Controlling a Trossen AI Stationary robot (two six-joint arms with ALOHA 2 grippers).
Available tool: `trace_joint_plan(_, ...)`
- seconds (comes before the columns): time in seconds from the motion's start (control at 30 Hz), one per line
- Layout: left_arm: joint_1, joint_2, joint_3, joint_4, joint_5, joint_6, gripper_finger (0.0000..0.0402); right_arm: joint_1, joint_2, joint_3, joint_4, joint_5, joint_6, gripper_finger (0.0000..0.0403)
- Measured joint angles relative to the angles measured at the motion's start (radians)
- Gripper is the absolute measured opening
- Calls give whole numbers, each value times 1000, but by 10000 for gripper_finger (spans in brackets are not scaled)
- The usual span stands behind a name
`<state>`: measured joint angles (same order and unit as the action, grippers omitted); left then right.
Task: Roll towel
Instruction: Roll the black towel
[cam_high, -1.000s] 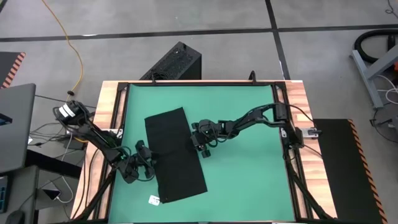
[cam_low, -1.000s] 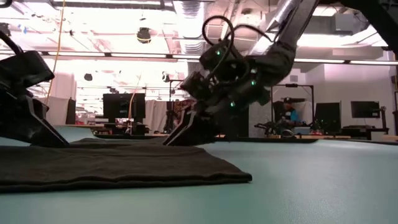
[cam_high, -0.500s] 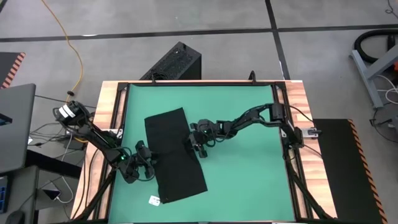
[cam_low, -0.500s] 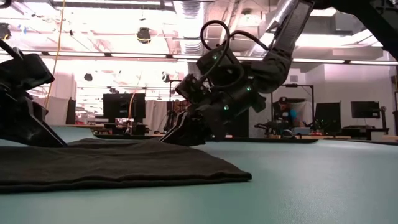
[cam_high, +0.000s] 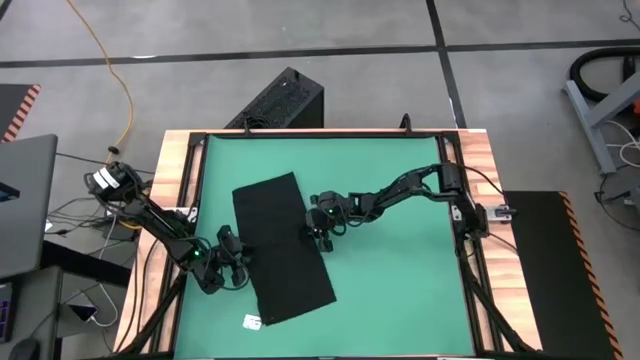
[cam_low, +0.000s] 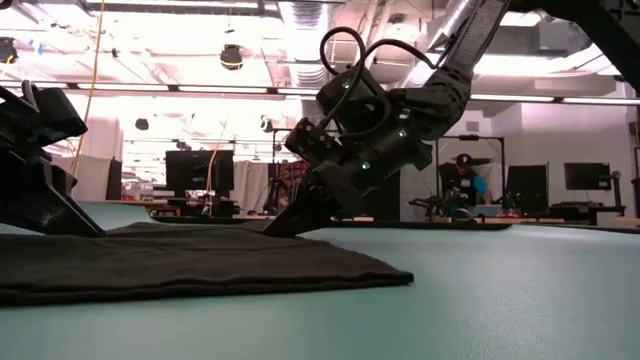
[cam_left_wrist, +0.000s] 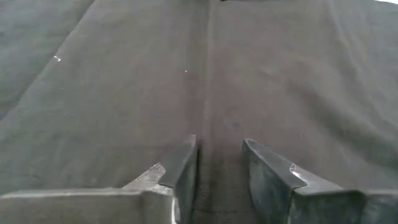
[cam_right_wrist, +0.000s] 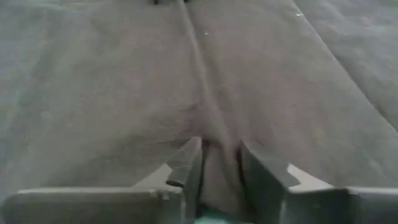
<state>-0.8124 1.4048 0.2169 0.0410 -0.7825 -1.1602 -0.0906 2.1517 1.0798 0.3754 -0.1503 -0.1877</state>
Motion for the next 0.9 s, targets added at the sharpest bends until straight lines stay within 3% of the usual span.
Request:
trace_joint_plan(0.23, 1, 0, -3, -9, -15, -19, 27, 18, -19, -1, -5, 37, 31, 17)
trace_joint_plan(0.4, 7, -35, 36, -43, -26, -2, 3, 53, -110, -8, -64, 90, 24, 12)
trace_joint_plan(0.6, 76, -143, 151, -229, -60, 119, 0, 84, -288, -5, -173, 230, -4, 6)
trace_joint_plan(0.9, 290, -278, 281, -384, -222, 602, 0, 89, -455, -5, -267, 462, -89, 6)
